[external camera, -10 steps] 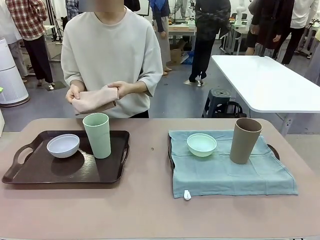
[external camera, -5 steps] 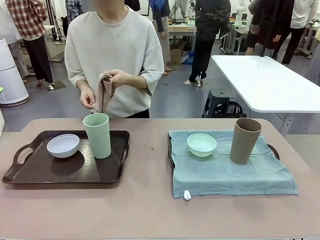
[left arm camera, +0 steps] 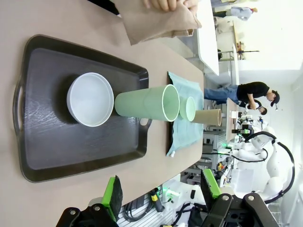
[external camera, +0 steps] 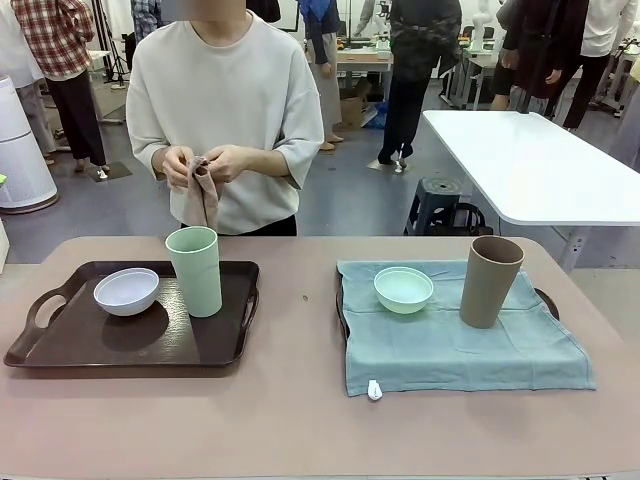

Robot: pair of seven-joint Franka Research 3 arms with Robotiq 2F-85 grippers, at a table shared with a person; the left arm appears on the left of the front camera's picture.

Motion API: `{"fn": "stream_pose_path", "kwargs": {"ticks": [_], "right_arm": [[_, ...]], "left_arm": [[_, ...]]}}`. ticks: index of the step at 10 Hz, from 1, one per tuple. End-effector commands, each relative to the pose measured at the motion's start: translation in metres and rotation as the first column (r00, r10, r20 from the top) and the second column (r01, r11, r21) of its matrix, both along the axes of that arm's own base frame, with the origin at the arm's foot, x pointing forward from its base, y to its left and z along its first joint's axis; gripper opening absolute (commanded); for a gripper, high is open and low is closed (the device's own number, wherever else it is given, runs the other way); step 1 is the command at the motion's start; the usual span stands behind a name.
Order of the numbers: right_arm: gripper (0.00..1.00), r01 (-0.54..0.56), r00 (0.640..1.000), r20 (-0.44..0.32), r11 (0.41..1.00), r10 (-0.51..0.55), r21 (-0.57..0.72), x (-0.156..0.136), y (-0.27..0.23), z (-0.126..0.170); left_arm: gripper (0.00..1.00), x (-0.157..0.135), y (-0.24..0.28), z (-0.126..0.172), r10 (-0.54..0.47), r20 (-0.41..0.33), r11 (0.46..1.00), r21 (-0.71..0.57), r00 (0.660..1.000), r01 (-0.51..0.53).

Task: Set up a tray with a mat and arrange the tableware.
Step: Pick up the Picnic Bowl and Reusable plastic cup from the Handle tray in front of the human's position and hold them in the air.

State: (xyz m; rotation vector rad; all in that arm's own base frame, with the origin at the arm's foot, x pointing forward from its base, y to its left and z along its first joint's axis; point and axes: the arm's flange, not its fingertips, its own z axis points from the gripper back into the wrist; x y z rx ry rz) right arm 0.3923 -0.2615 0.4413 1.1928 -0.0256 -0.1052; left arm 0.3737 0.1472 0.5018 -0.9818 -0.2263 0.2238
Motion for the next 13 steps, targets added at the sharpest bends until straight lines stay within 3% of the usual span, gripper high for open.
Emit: {"fn": "stream_pose_path", "kwargs": {"ticks": [1,3,7,8,10,12,13], "right_arm": [[1.00,0.007,0.996,0.093,1.000,-0.004,-0.022,0.002,0.006,0.004],[1.00,-0.009,0.958,0.282,0.993,0.043,-0.121,0.015,0.059,0.044],[1.00,-0.035,0.854,0.477,0.936,0.210,-0.349,0.054,0.185,0.096],[1.00,-0.054,0.848,0.475,0.929,0.236,-0.366,0.065,0.208,0.094],[1.00,-0.042,0.797,0.516,0.880,0.314,-0.472,0.089,0.275,0.077],[1.00,-0.043,0.710,0.544,0.798,0.448,-0.601,0.109,0.340,0.043],[1.00,-0.059,0.631,0.576,0.772,0.520,-0.633,0.107,0.365,0.029]], "left_arm": [[0.88,0.001,0.004,0.003,0.020,-0.005,0.997,0.071,1.000,-0.020],[0.88,0.005,-0.011,0.023,-0.029,-0.014,0.958,0.285,0.999,0.032],[0.88,0.019,-0.018,0.057,-0.039,-0.048,0.886,0.461,0.998,0.057],[0.88,0.020,-0.021,0.063,-0.031,-0.060,0.879,0.475,0.998,0.055],[0.88,0.028,-0.028,0.083,-0.024,-0.100,0.869,0.490,0.995,0.070],[0.88,0.044,-0.035,0.097,-0.002,-0.184,0.869,0.486,0.983,0.093],[0.88,0.053,-0.031,0.103,-0.002,-0.238,0.886,0.451,0.971,0.112]]}}
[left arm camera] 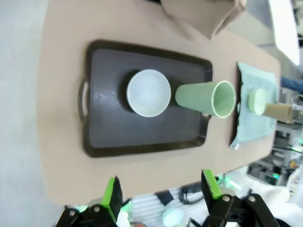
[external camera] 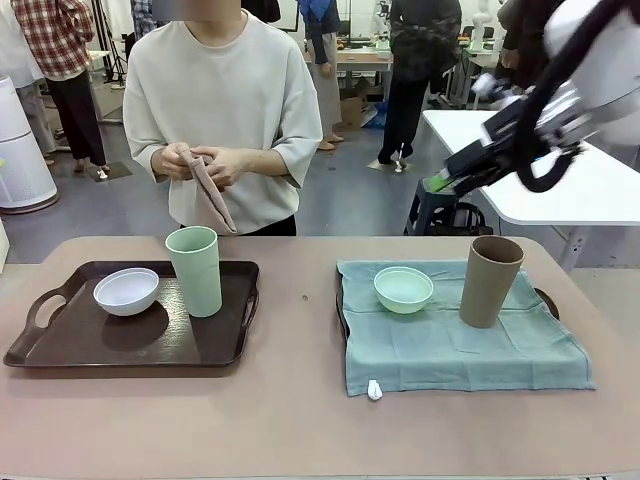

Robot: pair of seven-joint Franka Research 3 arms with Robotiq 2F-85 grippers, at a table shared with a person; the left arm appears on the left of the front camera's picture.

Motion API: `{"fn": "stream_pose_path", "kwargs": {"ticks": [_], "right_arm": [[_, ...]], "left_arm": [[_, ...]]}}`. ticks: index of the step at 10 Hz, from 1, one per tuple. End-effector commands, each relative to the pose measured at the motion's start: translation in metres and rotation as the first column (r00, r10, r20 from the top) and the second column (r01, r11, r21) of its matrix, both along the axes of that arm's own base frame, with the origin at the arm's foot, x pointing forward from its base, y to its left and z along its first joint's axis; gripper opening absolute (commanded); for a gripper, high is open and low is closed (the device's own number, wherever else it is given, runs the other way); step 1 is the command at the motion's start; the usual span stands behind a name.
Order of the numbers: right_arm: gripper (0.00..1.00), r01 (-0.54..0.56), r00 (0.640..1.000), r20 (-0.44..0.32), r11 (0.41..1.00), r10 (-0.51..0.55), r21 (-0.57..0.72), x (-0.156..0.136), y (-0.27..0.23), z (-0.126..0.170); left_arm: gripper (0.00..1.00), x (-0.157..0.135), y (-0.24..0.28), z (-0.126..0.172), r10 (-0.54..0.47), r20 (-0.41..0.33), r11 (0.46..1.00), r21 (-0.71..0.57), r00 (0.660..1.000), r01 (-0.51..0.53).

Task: Set up a tray with a mat and arrange the tableware.
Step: Pick up the Picnic Bowl and Reusable plastic cup from the Handle tray in front of the human's position and hold them in the air.

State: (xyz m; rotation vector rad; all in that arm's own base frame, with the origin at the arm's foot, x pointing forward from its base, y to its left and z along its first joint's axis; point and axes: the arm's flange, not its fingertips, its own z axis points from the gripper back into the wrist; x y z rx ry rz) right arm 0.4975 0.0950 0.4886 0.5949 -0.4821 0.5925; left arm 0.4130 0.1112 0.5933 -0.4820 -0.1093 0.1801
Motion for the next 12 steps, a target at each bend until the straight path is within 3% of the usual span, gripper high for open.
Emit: {"fn": "stream_pose_path", "kwargs": {"ticks": [1,3,4,5,9,10,12], "right_arm": [[1.00,-0.090,0.982,0.158,0.992,0.104,-0.088,0.001,0.025,-0.034],[1.00,-0.153,0.969,0.179,0.983,0.169,-0.104,0.003,0.044,-0.054],[1.00,-0.180,0.979,0.080,0.981,0.185,-0.066,0.003,0.042,-0.049],[1.00,-0.146,0.976,0.144,0.981,0.164,-0.127,0.004,0.050,-0.044],[1.00,-0.160,0.975,0.136,0.979,0.176,-0.123,0.004,0.051,-0.046],[1.00,-0.194,0.950,0.242,0.980,0.197,-0.037,-0.012,0.020,-0.046],[1.00,-0.304,0.906,0.310,0.953,0.289,0.001,0.003,0.054,-0.060]], "left_arm": [[0.88,0.019,0.009,0.014,0.033,-0.115,0.999,-0.010,0.993,-0.034],[0.88,0.021,0.011,0.018,0.051,-0.137,0.999,0.019,0.989,-0.049],[0.88,0.024,0.012,0.018,0.053,-0.136,0.999,0.011,0.989,-0.052],[0.88,0.021,0.006,0.009,0.030,-0.110,0.999,-0.011,0.993,-0.031],[0.88,0.024,0.009,0.011,0.035,-0.119,0.999,-0.007,0.992,-0.037],[0.88,0.028,0.011,0.008,0.004,-0.107,0.999,0.055,0.994,0.002],[0.88,0.038,-0.003,0.002,-0.038,-0.106,0.995,0.084,0.994,0.047]]}}
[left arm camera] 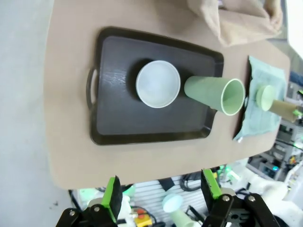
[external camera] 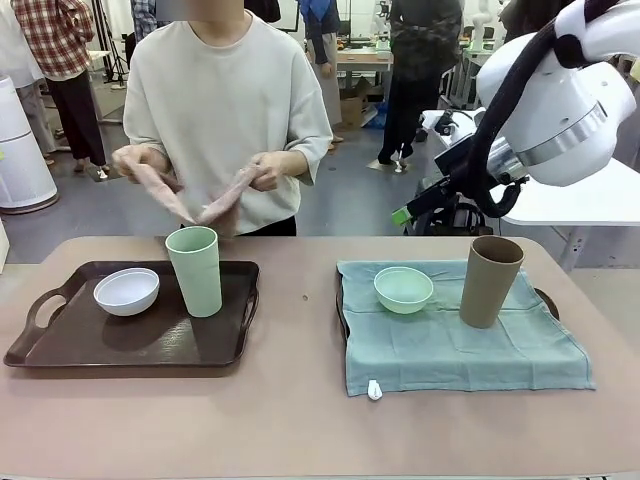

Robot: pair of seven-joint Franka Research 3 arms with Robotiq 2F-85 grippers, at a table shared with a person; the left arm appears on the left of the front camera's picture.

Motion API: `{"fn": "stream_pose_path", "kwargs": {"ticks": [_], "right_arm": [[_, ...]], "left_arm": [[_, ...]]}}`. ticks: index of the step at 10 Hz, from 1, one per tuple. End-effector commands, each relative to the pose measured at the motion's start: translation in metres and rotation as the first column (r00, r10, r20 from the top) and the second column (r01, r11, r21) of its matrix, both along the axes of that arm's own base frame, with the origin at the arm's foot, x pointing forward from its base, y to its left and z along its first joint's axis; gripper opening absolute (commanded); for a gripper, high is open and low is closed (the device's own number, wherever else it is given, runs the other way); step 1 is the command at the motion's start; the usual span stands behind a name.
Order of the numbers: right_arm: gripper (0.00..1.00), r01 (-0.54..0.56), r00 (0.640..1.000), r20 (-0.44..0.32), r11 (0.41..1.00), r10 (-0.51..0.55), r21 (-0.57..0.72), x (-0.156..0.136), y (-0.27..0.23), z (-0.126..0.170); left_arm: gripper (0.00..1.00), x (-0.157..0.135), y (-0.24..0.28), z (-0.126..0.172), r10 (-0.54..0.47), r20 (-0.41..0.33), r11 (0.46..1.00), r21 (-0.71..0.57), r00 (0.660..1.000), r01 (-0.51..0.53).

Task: Set up a tray with a mat and arrange the tableware.
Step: Pick up the Picnic Bowl and Reusable plastic cup from the Handle tray in front of the human's position and hold them in the air.

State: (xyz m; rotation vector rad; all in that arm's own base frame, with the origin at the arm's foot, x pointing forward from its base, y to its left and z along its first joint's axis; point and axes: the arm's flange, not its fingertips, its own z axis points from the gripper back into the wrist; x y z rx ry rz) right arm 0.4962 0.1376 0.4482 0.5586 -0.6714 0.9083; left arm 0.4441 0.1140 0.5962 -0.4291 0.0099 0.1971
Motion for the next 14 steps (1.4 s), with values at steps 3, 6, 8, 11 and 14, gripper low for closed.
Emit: {"fn": "stream_pose_path", "kwargs": {"ticks": [3,6,8,11,14], "right_arm": [[1.00,-0.276,0.960,0.072,0.958,0.270,0.081,0.029,0.088,-0.028],[1.00,-0.453,0.883,0.137,0.891,0.449,-0.001,0.047,0.155,-0.046],[1.00,-0.525,0.835,0.176,0.851,0.522,-0.033,0.064,0.179,-0.059],[1.00,-0.580,0.794,0.205,0.814,0.573,-0.027,0.080,0.222,-0.083],[1.00,-0.555,0.823,0.139,0.832,0.550,-0.003,0.083,0.261,-0.103]], "left_arm": [[0.88,0.021,-0.018,-0.007,-0.070,0.017,0.996,0.061,0.997,0.069],[0.88,0.038,-0.034,-0.025,-0.117,-0.012,0.988,0.104,0.993,0.117],[0.88,0.049,-0.050,-0.038,-0.177,0.009,0.972,0.156,0.984,0.173],[0.88,0.066,-0.070,-0.062,-0.198,0.028,0.958,0.219,0.980,0.187],[0.88,0.069,-0.091,-0.091,-0.250,0.070,0.937,0.270,0.966,0.223]]}}
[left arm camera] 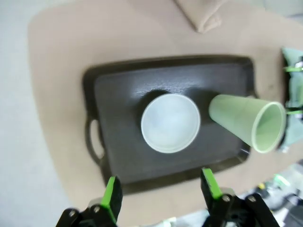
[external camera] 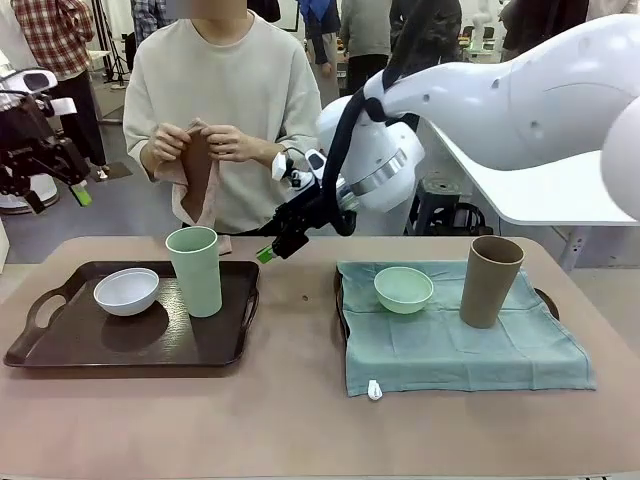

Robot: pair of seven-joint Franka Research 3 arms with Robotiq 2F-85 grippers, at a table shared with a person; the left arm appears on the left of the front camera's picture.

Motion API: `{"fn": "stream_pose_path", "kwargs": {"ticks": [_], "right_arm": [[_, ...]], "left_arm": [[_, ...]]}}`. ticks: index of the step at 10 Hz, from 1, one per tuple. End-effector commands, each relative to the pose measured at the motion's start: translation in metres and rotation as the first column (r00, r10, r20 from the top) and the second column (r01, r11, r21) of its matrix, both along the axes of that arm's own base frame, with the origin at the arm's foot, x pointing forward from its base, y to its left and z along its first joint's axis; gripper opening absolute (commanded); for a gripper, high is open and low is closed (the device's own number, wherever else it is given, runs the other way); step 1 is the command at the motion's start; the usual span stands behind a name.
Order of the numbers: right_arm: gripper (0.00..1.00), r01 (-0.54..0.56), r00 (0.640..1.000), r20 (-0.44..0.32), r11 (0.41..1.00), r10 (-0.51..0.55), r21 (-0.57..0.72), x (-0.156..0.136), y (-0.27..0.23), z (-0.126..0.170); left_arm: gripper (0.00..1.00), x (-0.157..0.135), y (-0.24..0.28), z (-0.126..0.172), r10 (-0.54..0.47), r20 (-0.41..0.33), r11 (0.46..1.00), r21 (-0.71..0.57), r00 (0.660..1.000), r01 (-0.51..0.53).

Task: Set up a tray with a mat and arrange the tableware.
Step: Pick up the Picnic Bowl and Reusable plastic cup from the Handle tray in front of the human's position and hold them in the air.

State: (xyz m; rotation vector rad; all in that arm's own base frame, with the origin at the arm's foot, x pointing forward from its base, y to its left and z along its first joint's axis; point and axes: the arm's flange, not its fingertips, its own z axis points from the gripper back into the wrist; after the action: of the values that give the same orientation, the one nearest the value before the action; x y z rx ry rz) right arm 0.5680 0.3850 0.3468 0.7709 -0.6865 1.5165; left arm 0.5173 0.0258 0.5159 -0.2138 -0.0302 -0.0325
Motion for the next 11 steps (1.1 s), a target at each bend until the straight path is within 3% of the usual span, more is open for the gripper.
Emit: {"fn": "stream_pose_path", "kwargs": {"ticks": [1,4,6,7,8,11], "right_arm": [[1.00,0.016,1.000,-0.027,0.999,-0.016,-0.034,0.007,0.026,-0.006],[1.00,-0.010,0.998,-0.070,1.000,0.008,-0.026,-0.001,0.052,-0.019],[1.00,0.002,0.996,-0.094,0.999,-0.007,-0.054,-0.007,0.050,-0.016],[1.00,0.040,0.991,-0.123,0.991,-0.056,-0.131,-0.013,0.034,-0.004],[1.00,-0.017,0.996,-0.087,1.000,0.015,-0.026,-0.010,0.051,-0.022],[1.00,-0.032,0.993,-0.118,0.999,0.028,-0.035,-0.012,0.048,-0.020]], "left_arm": [[0.88,-0.007,-0.006,-0.020,-0.032,0.046,0.998,0.060,0.998,0.029],[0.88,-0.007,-0.007,-0.053,-0.012,-0.009,0.995,0.095,1.000,0.013],[0.88,-0.009,-0.003,-0.055,0.018,-0.014,0.996,0.084,1.000,-0.017],[0.88,-0.006,-0.006,-0.056,-0.024,-0.018,0.997,0.068,1.000,0.026],[0.88,-0.006,-0.006,-0.056,-0.024,-0.018,0.997,0.068,1.000,0.026],[0.88,-0.006,-0.005,-0.057,-0.015,-0.022,0.998,0.067,1.000,0.017]]}}
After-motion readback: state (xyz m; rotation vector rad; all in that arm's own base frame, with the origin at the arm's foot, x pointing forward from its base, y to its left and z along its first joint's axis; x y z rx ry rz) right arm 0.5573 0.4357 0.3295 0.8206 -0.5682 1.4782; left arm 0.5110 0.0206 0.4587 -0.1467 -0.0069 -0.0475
